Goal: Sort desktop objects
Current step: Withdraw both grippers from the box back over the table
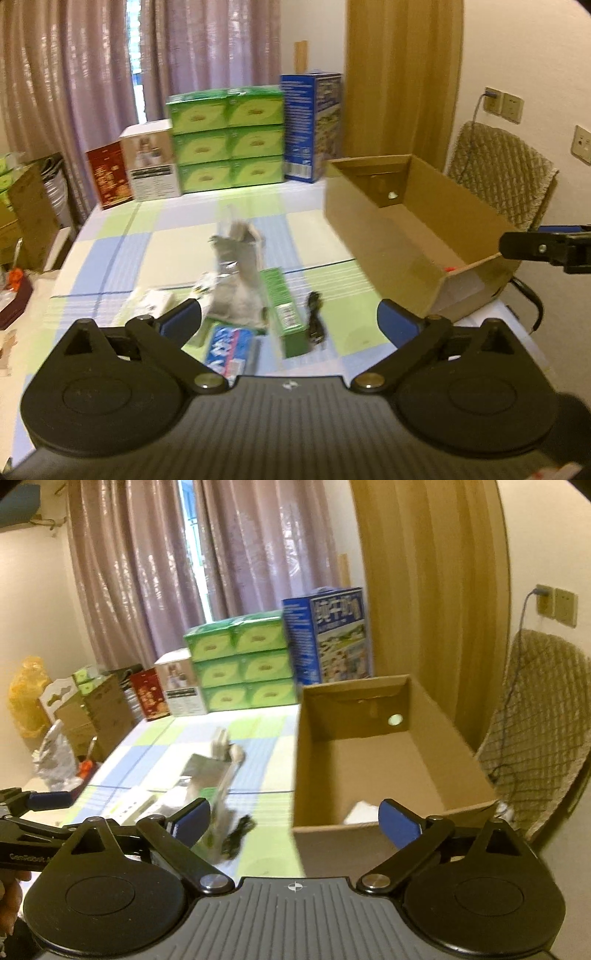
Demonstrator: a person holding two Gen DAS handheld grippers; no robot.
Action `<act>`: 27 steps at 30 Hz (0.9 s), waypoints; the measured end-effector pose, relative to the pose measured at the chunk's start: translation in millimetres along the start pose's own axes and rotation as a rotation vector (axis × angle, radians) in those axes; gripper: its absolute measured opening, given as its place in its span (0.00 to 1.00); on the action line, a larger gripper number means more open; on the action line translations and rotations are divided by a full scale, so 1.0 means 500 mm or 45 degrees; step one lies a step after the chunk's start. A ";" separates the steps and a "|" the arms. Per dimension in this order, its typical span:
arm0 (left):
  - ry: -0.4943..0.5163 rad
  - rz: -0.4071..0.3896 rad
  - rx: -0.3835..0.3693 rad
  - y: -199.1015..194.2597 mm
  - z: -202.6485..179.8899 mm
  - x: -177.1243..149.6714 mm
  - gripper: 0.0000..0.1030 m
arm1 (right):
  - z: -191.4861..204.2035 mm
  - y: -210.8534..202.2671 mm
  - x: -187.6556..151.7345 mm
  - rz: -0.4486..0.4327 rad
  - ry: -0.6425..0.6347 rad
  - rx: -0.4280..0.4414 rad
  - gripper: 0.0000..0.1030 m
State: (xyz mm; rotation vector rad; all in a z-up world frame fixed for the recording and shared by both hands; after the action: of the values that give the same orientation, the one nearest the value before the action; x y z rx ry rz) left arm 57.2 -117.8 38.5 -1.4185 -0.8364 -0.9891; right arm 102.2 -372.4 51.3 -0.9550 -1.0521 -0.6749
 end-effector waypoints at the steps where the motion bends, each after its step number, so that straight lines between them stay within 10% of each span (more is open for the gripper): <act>1: -0.005 0.003 0.018 -0.005 0.013 -0.004 0.99 | 0.010 0.002 -0.004 0.003 0.003 0.013 0.94; 27: -0.050 0.079 0.164 -0.047 0.165 -0.076 0.99 | 0.133 0.058 -0.071 0.099 -0.004 0.153 0.96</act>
State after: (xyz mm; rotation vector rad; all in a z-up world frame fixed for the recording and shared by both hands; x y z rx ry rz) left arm 29.0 -31.7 13.9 -1.3491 -0.8648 -0.8474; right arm 86.2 -299.4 21.1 -0.8885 -1.0408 -0.5401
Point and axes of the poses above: each gripper's, at about its wrist camera, not at the fingertips, and y roughly the way its jaws point, z to its left, x to its top, the point moved 1 cm from there along y, roughly the way its jaws point, and after that the axes turned 14 degrees about -z, right-handed, at the moved point
